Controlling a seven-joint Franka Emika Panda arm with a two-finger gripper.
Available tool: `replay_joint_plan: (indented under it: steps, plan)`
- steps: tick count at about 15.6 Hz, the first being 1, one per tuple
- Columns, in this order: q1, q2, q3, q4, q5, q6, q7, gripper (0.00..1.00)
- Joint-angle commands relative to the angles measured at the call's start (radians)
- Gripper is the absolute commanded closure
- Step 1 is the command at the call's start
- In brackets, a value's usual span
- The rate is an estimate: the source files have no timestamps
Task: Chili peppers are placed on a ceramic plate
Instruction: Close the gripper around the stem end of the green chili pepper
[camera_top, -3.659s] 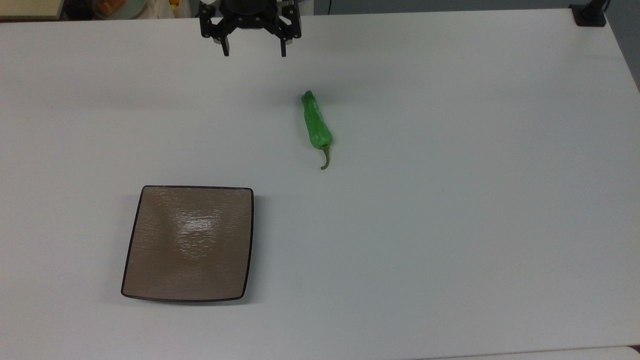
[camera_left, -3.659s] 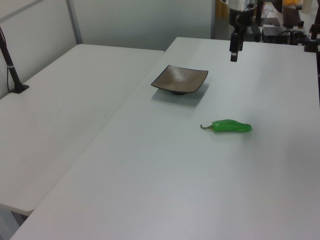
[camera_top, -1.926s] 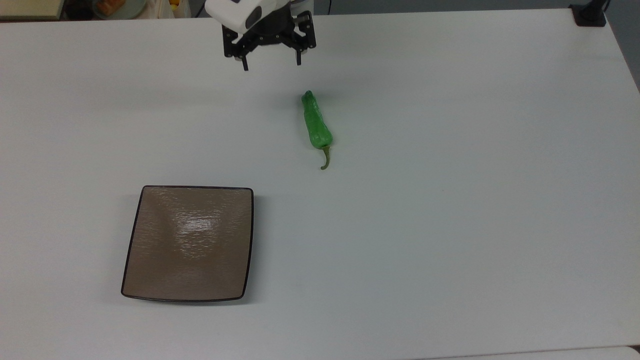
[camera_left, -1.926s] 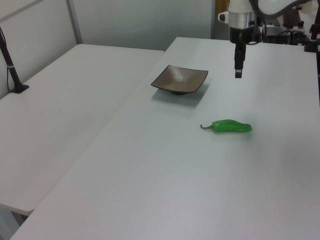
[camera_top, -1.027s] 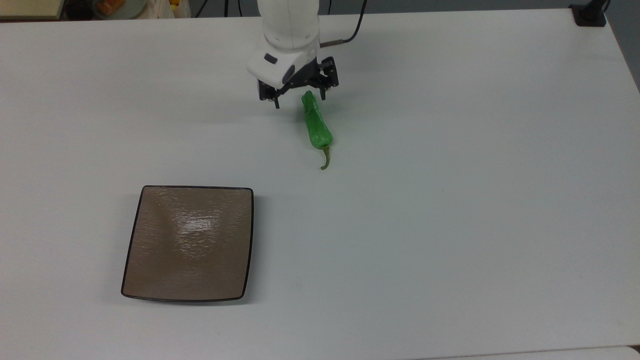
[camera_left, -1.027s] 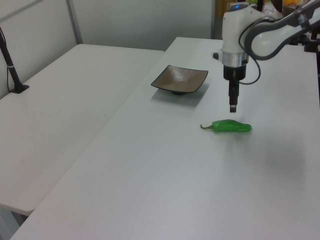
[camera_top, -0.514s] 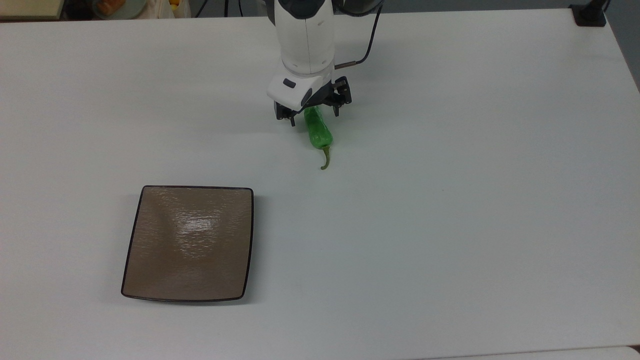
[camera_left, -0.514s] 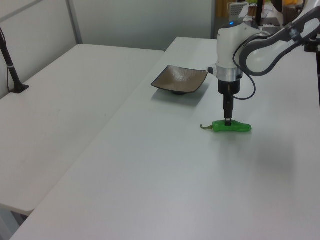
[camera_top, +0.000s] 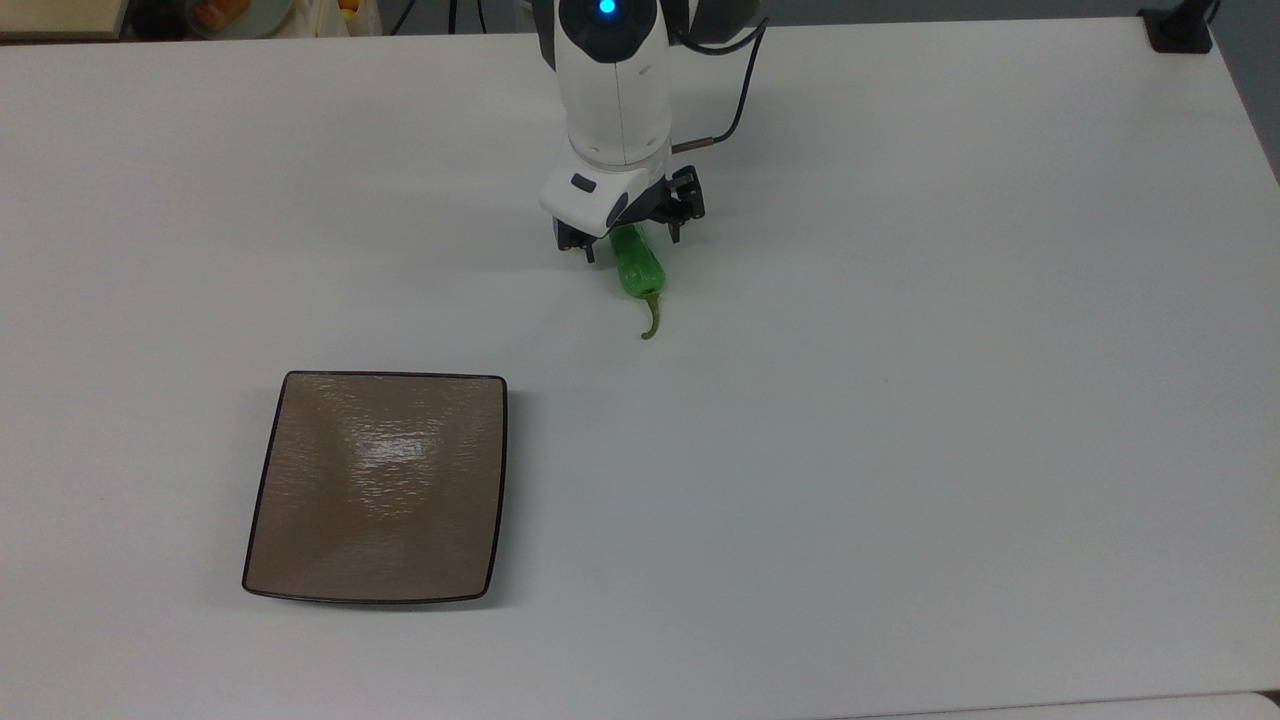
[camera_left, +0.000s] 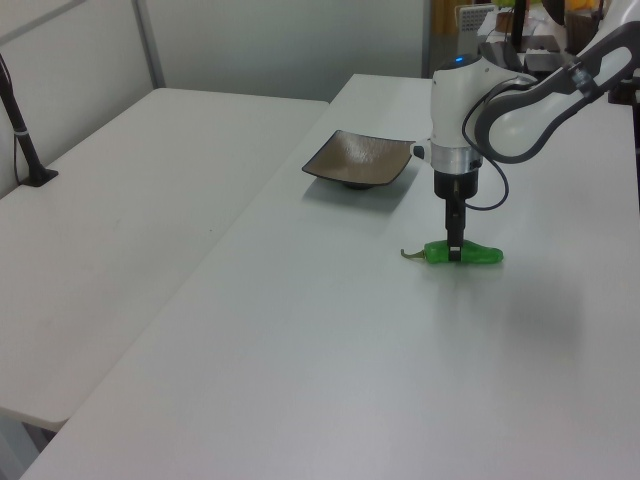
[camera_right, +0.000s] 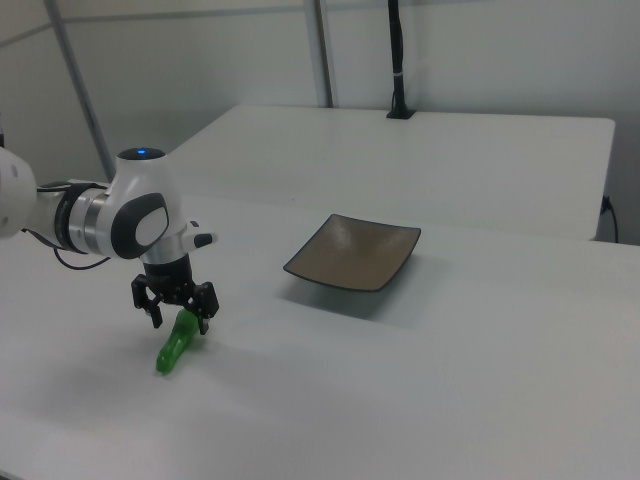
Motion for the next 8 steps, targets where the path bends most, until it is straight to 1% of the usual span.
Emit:
replay_joint_plan:
  steps: [1, 3, 4, 5, 6, 7, 8]
  plan:
    - [0.009, 0.007, 0.0, -0.01, 0.025, 0.031, -0.006, 0.23]
    - [0.009, 0.007, 0.001, -0.01, 0.023, 0.031, -0.006, 0.48]
    - [0.009, 0.007, 0.001, -0.01, 0.025, 0.029, -0.006, 0.58]
    - [0.009, 0.007, 0.001, -0.009, 0.023, 0.026, -0.006, 0.7]
    - [0.009, 0.007, 0.001, -0.009, 0.023, 0.023, -0.006, 0.79]
    - [0.009, 0.007, 0.001, -0.007, 0.025, 0.019, -0.006, 0.84]
    - [0.009, 0.006, 0.001, -0.006, 0.023, 0.012, -0.006, 0.84]
